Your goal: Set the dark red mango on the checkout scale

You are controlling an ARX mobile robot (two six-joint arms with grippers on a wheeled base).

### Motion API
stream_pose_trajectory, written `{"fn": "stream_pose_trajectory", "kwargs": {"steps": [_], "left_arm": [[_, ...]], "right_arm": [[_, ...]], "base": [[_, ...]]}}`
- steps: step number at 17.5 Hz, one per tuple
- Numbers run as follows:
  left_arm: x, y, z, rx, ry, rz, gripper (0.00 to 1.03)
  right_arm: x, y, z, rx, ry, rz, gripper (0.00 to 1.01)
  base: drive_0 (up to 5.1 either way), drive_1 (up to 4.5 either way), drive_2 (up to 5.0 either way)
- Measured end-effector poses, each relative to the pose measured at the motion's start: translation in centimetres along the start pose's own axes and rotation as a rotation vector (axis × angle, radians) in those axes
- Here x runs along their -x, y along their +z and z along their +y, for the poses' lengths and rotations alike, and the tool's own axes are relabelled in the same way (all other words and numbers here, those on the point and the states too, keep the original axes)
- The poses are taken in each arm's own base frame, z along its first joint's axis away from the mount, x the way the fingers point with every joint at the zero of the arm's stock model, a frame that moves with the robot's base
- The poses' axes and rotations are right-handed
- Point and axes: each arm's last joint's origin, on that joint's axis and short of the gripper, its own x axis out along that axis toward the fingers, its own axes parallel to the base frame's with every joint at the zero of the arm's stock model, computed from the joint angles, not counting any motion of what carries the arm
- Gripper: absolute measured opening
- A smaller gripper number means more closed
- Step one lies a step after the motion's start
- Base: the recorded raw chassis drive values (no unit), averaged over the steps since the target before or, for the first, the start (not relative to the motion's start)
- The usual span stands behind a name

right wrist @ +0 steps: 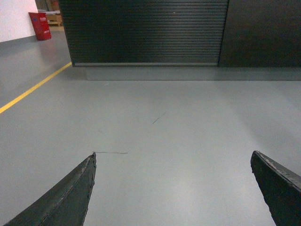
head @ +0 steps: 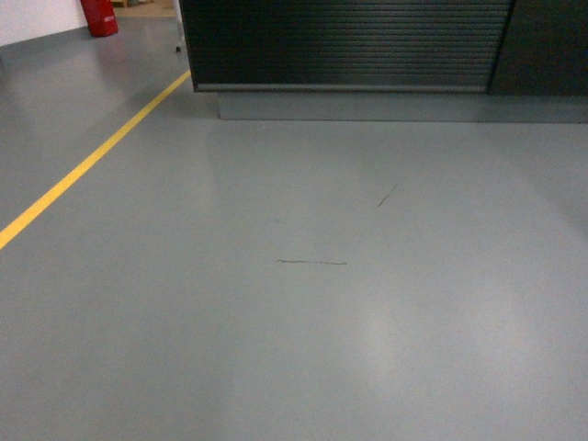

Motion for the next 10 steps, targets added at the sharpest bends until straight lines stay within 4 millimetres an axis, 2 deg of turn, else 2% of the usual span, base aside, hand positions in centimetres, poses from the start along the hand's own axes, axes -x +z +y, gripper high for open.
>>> {"fn": "stream_pose_trajectory", "kwargs": {"steps": [10], "left_arm": [[0.00, 0.00, 0.00, 0.000, 0.000, 0.000, 0.98]], "right_arm": [[0.00, 0.00, 0.00, 0.000, 0.000, 0.000, 0.98]], "base": [[0.0, 0.00, 0.0]]}}
